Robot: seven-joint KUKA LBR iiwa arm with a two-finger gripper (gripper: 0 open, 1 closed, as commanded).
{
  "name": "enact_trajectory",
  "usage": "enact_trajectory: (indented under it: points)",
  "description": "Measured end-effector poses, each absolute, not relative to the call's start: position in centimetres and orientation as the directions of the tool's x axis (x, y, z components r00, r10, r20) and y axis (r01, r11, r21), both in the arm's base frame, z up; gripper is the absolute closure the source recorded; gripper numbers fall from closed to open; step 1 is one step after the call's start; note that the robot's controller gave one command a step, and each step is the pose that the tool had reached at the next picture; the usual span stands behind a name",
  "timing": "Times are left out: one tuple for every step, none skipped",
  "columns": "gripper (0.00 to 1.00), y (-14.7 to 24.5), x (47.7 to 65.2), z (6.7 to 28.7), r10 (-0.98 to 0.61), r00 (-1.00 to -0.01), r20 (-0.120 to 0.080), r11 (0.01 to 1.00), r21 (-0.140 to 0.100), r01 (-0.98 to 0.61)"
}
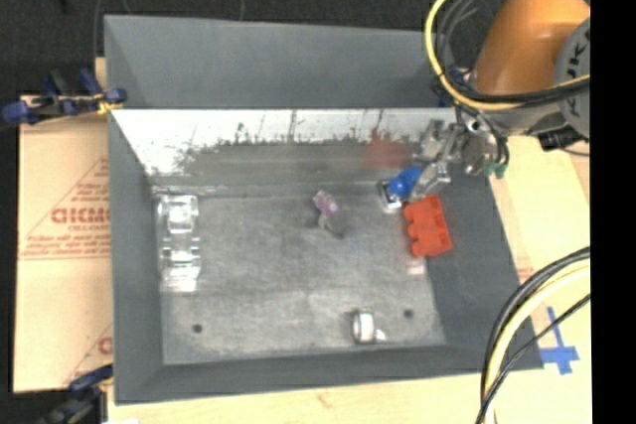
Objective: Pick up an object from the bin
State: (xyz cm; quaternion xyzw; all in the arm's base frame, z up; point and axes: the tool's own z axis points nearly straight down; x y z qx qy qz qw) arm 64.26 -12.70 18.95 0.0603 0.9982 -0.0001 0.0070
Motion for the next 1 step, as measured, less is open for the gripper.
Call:
enact_trajectory:
  points:
    - [1.00, -9.03, 64.41, 29.35, -0.017, -1.000, -0.014, 1.000, -0.003, -0.017]
